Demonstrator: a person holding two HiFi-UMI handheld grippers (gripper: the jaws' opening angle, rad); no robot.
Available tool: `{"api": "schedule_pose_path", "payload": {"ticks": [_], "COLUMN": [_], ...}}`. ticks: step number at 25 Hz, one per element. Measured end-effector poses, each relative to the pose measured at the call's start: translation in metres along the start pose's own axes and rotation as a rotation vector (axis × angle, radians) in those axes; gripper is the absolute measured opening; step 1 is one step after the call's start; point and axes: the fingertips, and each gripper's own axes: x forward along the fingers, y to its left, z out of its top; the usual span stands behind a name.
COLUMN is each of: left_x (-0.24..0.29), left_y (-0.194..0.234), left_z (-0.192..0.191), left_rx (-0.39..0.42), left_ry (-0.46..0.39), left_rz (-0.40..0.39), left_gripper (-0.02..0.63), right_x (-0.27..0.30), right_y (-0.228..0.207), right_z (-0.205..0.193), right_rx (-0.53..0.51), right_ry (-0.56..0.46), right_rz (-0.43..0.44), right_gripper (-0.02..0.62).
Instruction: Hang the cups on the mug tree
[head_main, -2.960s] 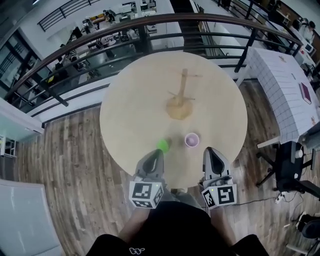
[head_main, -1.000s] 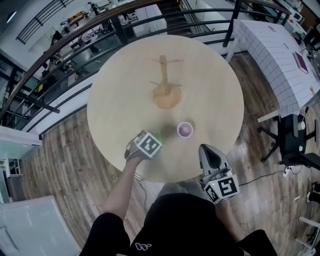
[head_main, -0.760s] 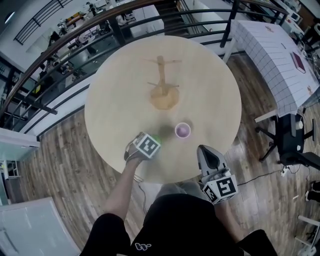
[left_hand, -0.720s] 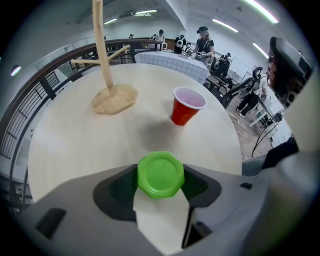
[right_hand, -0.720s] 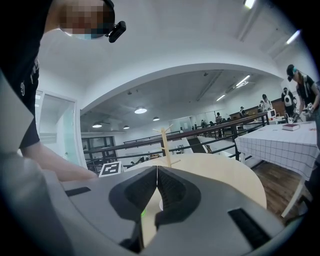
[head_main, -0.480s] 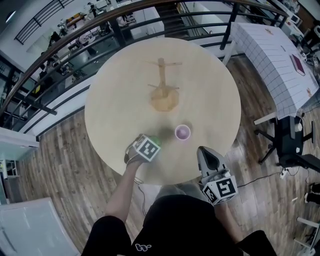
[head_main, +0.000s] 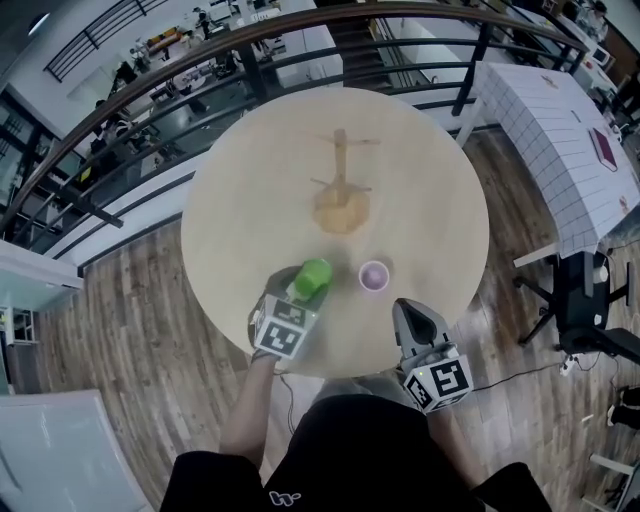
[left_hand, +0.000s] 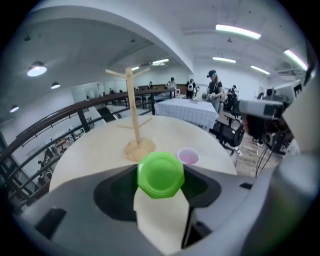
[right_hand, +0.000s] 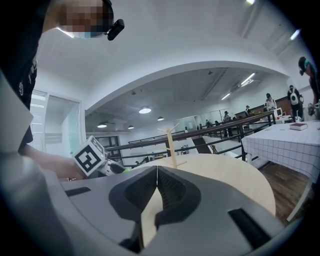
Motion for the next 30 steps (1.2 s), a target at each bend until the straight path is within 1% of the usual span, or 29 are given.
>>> {"api": "schedule_pose_path", "payload": {"ticks": [2, 4, 5, 7, 8, 9, 11, 15, 19, 26, 30], "left_x": [-0.022, -0.048, -0.065, -0.101, -0.114, -0.121, -0.123, -0.121, -0.112, -0.075, -0.046], "left_y": [0.0, 0.002, 0.006, 0.017, 0.022, 0.024, 0.025, 0.028, 0.033, 0.045, 0.053], "left_z": [0.023, 0.044, 0.054, 0.07, 0.074, 0.075, 0.076, 0.079, 0.087, 0.114, 0.131], "left_rx": [-0.011, -0.026, -0.035, -0.068, -0.09, -0.109, -0.122, -0.108, -0.076, 0.013, 0.111], "left_ry": [-0.103, -0.222, -0.3, -0.464, -0.519, -0.548, -0.557, -0.55, -0.538, -0.494, -0.447], "left_rz": [0.034, 0.099, 0.16, 0.318, 0.373, 0.398, 0.399, 0.387, 0.367, 0.294, 0.288], "left_gripper": [0.252, 0.252, 0.252, 0.25, 0.25, 0.249, 0.249, 0.249, 0.249, 0.249, 0.249], "right_x": [0.004, 0.008, 0.009, 0.012, 0.013, 0.015, 0.017, 0.02, 0.017, 0.006, -0.003], "right_y": [0.003, 0.006, 0.007, 0.009, 0.01, 0.011, 0.012, 0.017, 0.011, 0.0, -0.01], "right_z": [0.003, 0.006, 0.007, 0.008, 0.008, 0.008, 0.009, 0.012, 0.013, 0.013, 0.012], "right_rx": [-0.004, -0.008, -0.01, -0.012, -0.013, -0.013, -0.013, -0.021, -0.019, -0.003, 0.005], "right_ry": [-0.004, -0.008, -0.01, -0.011, -0.012, -0.012, -0.015, -0.016, -0.018, -0.027, -0.029], "right_rz": [0.014, 0.029, 0.035, 0.044, 0.048, 0.05, 0.055, 0.067, 0.054, 0.008, -0.024], "right_gripper": [0.009, 0.01, 0.009, 0.009, 0.01, 0.009, 0.009, 0.01, 0.009, 0.009, 0.01]}}
